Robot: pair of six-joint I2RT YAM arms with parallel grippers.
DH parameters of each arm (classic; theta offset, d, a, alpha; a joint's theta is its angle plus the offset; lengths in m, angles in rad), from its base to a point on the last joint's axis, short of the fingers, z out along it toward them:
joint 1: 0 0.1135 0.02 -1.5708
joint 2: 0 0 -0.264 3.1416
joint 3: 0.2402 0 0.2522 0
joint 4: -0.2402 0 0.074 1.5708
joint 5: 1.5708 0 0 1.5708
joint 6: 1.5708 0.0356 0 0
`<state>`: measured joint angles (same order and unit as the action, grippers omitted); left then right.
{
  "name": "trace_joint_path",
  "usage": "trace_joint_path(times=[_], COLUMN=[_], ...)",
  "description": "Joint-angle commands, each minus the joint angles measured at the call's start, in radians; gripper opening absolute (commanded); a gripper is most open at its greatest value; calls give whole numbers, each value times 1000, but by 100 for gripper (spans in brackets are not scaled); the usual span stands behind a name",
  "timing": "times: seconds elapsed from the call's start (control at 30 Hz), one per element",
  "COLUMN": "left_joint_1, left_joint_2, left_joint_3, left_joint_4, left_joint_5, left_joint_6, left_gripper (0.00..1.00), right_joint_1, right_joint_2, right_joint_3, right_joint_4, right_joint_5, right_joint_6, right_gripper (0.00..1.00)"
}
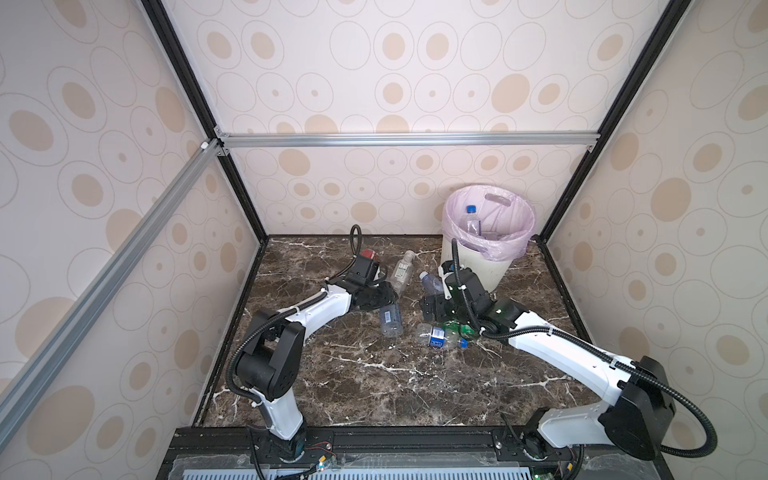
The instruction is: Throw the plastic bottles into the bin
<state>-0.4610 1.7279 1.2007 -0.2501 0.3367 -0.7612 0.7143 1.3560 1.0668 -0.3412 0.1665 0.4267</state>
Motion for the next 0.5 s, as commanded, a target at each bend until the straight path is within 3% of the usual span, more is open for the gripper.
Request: trace_joint_path(times=[0.0, 0.47], left_joint_1=[20, 23], left_joint_2=[-47, -105], left_joint_3=[49, 62], left_joint_4=[86, 212], left_joint_5=[61, 109], left_joint_6=[-67, -137], left_gripper=[53, 54], right_joint_1=[7, 23], right_joint_2=[-17, 16], right_joint_3=[16, -12], right_joint_4=[48, 196], right_joint_5=[-61, -175], right_joint_6=[20, 111], right_gripper=[100, 100])
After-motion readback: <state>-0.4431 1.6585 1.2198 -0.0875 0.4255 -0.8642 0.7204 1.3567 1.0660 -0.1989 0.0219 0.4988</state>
